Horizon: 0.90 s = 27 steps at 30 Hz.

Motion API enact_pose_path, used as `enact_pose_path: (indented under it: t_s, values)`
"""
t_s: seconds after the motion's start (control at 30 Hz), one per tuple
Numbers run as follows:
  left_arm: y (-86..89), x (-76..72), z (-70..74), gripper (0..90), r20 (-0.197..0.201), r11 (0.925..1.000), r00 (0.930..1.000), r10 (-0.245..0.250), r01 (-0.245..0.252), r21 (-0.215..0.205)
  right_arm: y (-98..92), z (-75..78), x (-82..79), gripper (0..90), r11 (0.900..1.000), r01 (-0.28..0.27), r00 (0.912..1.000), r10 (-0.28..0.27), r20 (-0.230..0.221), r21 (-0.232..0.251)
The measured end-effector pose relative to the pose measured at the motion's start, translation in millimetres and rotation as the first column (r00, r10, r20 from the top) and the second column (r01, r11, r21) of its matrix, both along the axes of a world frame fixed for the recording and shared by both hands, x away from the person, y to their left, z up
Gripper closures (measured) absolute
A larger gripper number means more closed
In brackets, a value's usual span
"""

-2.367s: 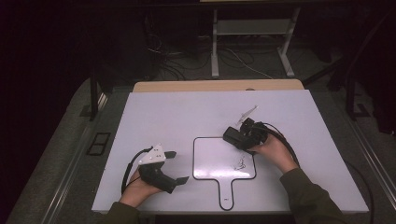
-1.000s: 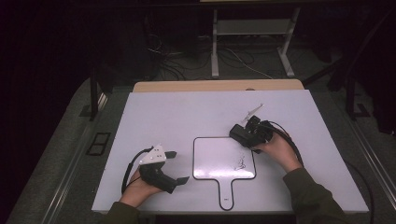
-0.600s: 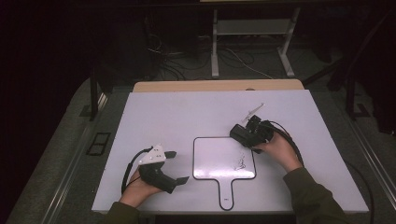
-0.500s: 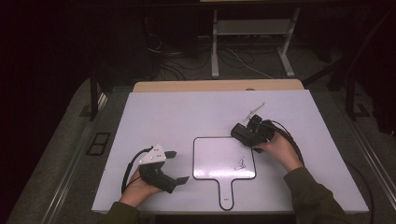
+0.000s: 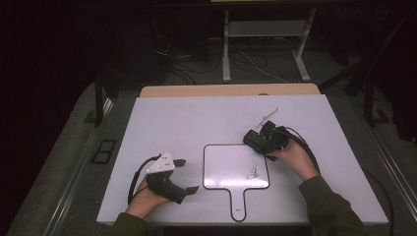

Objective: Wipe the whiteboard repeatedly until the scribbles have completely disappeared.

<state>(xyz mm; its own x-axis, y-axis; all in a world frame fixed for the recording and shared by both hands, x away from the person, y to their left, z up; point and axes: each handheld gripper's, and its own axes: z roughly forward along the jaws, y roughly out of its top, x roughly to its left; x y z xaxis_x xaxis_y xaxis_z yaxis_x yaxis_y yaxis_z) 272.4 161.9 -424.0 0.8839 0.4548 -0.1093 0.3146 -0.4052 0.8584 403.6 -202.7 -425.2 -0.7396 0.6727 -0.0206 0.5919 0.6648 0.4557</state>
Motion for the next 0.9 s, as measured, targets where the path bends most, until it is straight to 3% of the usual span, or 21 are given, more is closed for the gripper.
enact_pose_path:
  t_s: [0.1,0.13,0.2,0.4,0.43,0.47,0.57,0.67,0.73,0.9]
  values:
    - [-0.1,0.0,0.0,0.0,0.0,1.0,1.0,0.0,0.0,0.0,6.5,0.6,-3.5,38.7,1.0,-0.013,0.9999,0.013,0.005,-0.014]
    - [-0.1,-0.1,0.2,0.0,0.0,1.0,1.0,0.0,0.0,0.0,12.1,0.7,-6.6,38.7,0.999,-0.053,0.9986,0.053,-0.002,-0.012]
    - [-0.1,-0.3,0.4,0.0,0.001,1.0,1.0,0.0,0.0,0.001,13.5,0.9,-7.3,38.6,0.998,-0.061,0.9981,0.061,0.001,-0.017]
    - [0.2,-0.3,0.4,0.0,0.001,1.0,1.0,-0.001,0.001,-0.001,2.8,0.2,0.1,38.7,1.0,0.001,1.0,-0.001,0.002,-0.011]
    - [0.0,0.0,0.2,0.0,0.0,1.0,1.0,0.001,-0.001,0.0,4.9,0.6,-2.0,38.7,1.0,-0.003,1.0,0.004,0.005,-0.018]
    - [0.1,0.2,0.1,0.0,0.001,1.0,1.0,0.001,-0.001,0.001,10.8,1.6,-8.0,38.7,0.998,-0.054,0.9985,0.054,-0.003,-0.034]
    - [-0.1,-0.3,0.4,0.0,0.001,1.0,1.0,0.001,-0.001,0.001,13.1,2.1,-9.6,38.7,0.997,-0.069,0.9976,0.069,-0.002,-0.045]
    - [-0.1,-0.9,0.6,0.0,0.001,1.0,1.0,0.001,-0.001,0.001,5.3,1.0,-2.0,38.7,0.999,-0.005,1.0,0.005,0.008,-0.034]
    - [-0.1,-0.5,0.4,0.0,0.0,1.0,1.0,-0.001,0.001,0.002,3.0,0.8,-1.5,38.7,1.0,0.001,1.0,-0.001,0.002,-0.027]
    - [0.0,-0.3,0.3,0.0,0.0,1.0,1.0,0.0,0.0,0.002,10.2,2.4,-8.9,38.7,0.996,-0.08,0.9966,0.079,-0.026,-0.036]
